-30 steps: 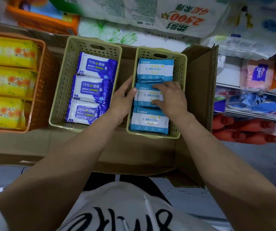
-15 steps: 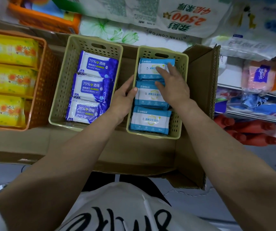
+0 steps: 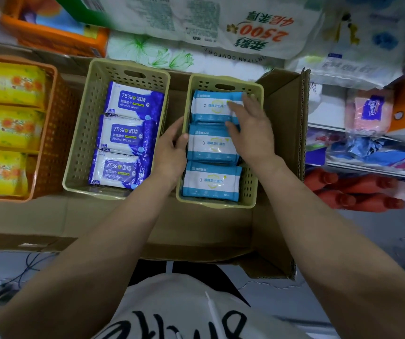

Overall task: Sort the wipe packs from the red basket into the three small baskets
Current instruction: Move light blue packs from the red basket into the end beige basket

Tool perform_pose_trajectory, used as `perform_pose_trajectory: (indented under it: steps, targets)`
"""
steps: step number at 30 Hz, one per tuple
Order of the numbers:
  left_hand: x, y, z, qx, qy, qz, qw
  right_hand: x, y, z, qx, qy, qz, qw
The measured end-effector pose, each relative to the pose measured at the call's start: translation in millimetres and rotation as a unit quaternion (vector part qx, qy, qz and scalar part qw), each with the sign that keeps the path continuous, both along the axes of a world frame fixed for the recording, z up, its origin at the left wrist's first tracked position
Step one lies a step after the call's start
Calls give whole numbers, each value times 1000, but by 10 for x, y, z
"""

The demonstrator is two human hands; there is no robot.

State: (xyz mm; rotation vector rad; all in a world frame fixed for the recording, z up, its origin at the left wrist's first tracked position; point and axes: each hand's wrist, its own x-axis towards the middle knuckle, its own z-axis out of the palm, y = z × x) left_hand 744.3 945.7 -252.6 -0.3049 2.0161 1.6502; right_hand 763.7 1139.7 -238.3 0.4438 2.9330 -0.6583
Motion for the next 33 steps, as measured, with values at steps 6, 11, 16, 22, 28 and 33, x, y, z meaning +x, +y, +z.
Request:
perform_pose_trajectory:
  steps: [6,11,16,22,28,33]
  targets:
    - [-46,2,20,-7,-20,-7,1000,221,3,6,-231,94,-279,927]
    - [-75,49,136,-10,-33,-30,999,369,-2,-103,-312,60,-360,877]
    - [-196,-23,280,-36,38,-24,998,293,48,-39,-355,75,-323,874]
    - [-226,68,196,-144,66,-95,983,306,116,53,-227,61,-300,925]
    - [-58,53,8,-202,86,-114,969,365,25,14,-226,24,-286,931]
    - [-27,56,-34,-179,103,-78,975,313,-63,134,-104,93,-181,974]
